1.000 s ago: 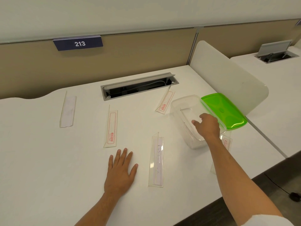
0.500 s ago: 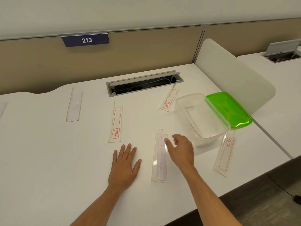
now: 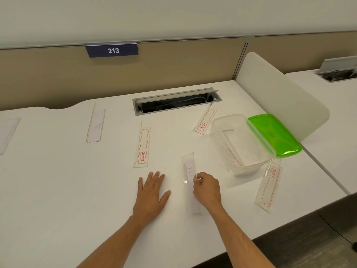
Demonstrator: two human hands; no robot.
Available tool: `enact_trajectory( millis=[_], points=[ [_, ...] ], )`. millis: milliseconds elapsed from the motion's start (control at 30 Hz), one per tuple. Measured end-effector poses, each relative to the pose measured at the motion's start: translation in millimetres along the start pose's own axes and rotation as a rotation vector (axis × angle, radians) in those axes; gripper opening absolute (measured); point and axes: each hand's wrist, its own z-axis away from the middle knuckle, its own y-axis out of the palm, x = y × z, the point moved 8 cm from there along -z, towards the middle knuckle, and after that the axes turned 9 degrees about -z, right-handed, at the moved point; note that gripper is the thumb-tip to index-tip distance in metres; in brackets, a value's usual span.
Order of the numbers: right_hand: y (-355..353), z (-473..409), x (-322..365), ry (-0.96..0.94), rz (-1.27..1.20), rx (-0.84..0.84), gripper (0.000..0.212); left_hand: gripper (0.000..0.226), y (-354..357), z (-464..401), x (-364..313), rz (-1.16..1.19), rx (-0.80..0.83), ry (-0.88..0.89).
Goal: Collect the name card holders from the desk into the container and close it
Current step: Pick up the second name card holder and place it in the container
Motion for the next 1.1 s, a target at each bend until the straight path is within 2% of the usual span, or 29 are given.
enact_trajectory(
  millis=[100, 167, 267, 367, 433, 567, 667, 767, 967, 1100],
  points=[
    [-5.4, -0.3, 7.9, -0.049, -0.017, 0.025, 0.021, 0.074, -10.6, 4.3, -2.6, 0.144, -0.044, 0.045],
    [-3.1, -1.2, 11.7, -0.059, -0.142, 0.099, 0.022, 0.082, -27.8, 6.6, -3.6, 0.233, -0.128, 0.091],
    [5.5, -1.5, 15.5, -0.019, -0.308, 0.259, 0.023, 0.093, -60.0, 7.5, -7.3, 0.203, -0.279, 0.224],
    [16.5, -0.1, 25.1, -0.050, -0.318, 0.436, 0.025, 0.097, -83.1, 4.5, -5.9, 0.131, -0.315, 0.289],
    [25.0, 2.2, 30.7, -0.067, -0.293, 0.538, 0.026, 0.091, -91.5, 3.8, -0.2, 0.121, -0.293, 0.288],
    [43.6, 9.2, 40.1, -0.093, -0.284, 0.710, 0.025, 0.064, -102.7, 9.2, 10.7, 0.124, -0.259, 0.311],
    [56.9, 15.2, 45.2, -0.095, -0.277, 0.816, 0.025, 0.054, -105.3, 15.3, 24.7, 0.199, -0.186, 0.250],
    [69.5, 19.8, 48.6, -0.077, -0.237, 0.887, 0.025, 0.052, -103.2, 24.5, 43.0, 0.369, -0.095, 0.137],
    [86.7, 25.0, 57.0, -0.065, -0.210, 0.959, 0.019, 0.045, -97.2, 48.2, 76.0, 0.575, 0.087, -0.077],
    [85.4, 19.5, 62.0, -0.029, -0.353, 0.890, 0.043, 0.039, -100.3, 66.1, 98.6, 0.658, 0.047, -0.177]
  ],
)
